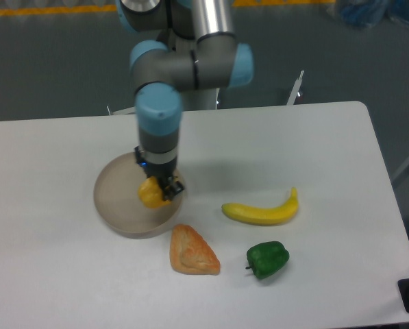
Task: Pick up the yellow pepper from the plate
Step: 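Lift the yellow pepper off the plate and carry it toward the banana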
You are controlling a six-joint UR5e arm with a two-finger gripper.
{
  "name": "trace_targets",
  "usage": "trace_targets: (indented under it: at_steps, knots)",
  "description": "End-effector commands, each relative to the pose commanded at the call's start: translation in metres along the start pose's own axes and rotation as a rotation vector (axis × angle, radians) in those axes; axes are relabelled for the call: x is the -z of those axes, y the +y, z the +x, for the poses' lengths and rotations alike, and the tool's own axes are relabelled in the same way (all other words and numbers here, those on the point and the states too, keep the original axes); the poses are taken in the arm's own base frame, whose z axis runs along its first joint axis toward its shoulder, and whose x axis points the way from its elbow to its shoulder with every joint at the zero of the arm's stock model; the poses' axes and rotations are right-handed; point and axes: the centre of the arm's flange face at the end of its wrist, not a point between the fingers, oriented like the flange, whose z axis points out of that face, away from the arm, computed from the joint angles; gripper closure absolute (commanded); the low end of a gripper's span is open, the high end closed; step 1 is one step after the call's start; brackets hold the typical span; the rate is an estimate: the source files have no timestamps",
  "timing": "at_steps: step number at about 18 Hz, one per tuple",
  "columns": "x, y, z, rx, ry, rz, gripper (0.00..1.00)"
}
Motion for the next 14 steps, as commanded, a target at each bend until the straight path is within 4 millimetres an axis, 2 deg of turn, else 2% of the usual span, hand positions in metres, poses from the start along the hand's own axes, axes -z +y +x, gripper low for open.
trace_targets:
  at_steps: [5, 9, 11, 14]
  knots:
    - [0.030, 0.068, -0.053, -0.026, 0.042, -0.025, 0.91]
    - [0.053, 0.113, -0.088, -0.031, -0.005, -0.030, 0.91]
    - [0.060, 0.127, -0.103, -0.062, -0.029, -0.074, 0.91]
    - [0.051, 0.148, -0.122, -0.100, -0.038, -0.191, 0.91]
